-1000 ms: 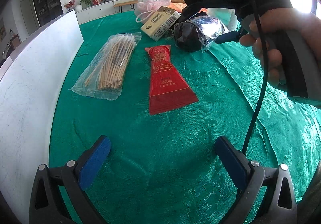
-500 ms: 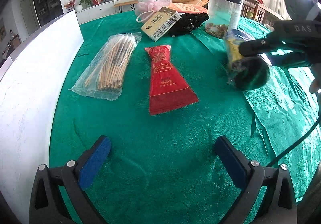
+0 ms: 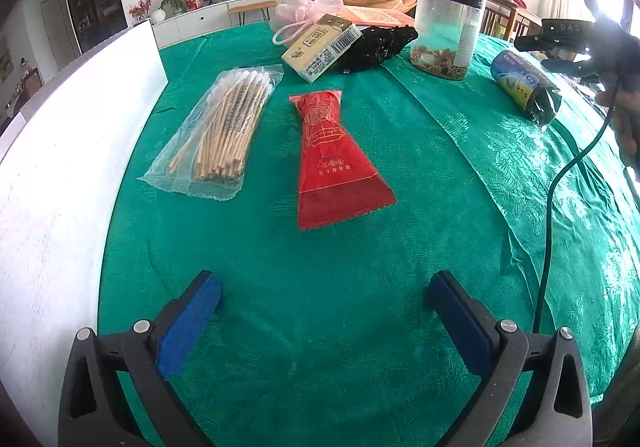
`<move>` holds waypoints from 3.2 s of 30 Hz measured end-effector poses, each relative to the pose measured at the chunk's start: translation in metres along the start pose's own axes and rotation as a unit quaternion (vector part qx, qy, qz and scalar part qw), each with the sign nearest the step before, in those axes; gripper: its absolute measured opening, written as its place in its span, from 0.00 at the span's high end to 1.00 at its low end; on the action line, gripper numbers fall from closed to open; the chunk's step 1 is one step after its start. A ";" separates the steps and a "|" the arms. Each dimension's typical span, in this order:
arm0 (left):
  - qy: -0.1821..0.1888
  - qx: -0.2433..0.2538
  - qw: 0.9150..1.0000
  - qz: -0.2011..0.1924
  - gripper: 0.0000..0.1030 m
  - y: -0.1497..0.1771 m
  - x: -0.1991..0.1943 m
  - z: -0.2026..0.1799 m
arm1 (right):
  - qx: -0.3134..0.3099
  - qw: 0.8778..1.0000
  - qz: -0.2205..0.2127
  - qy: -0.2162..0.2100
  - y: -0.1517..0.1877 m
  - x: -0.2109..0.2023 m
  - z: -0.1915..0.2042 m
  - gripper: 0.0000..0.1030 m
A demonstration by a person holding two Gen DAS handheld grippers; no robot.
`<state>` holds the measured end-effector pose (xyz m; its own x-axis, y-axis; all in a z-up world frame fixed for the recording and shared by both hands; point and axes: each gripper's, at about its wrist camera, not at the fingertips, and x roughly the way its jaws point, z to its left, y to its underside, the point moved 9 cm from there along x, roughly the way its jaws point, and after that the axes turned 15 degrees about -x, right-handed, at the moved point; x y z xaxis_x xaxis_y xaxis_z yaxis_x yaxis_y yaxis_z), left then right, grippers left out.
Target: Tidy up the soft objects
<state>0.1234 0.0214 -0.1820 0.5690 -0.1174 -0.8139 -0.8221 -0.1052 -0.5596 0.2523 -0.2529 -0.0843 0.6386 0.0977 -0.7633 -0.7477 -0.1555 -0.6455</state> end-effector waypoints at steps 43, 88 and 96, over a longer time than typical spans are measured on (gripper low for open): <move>0.000 -0.001 1.000 0.000 0.00 0.000 0.001 0.000 | 0.006 0.995 0.038 0.087 0.131 -0.023 0.050 0.15; -0.029 -0.020 0.997 0.064 0.28 -0.066 0.049 -0.035 | 0.087 0.994 -0.025 0.056 0.065 -0.052 0.008 0.17; 0.022 -0.044 0.998 0.046 0.80 -0.089 0.036 -0.031 | 0.069 0.993 0.096 0.004 0.032 0.039 -0.008 0.48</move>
<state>0.2175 -0.0042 -0.1562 0.4924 -0.1747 -0.8527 -0.8675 -0.1771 -0.4647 0.2544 -0.2623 -0.1346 0.4832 0.0721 -0.8725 -0.8731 -0.0335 -0.4863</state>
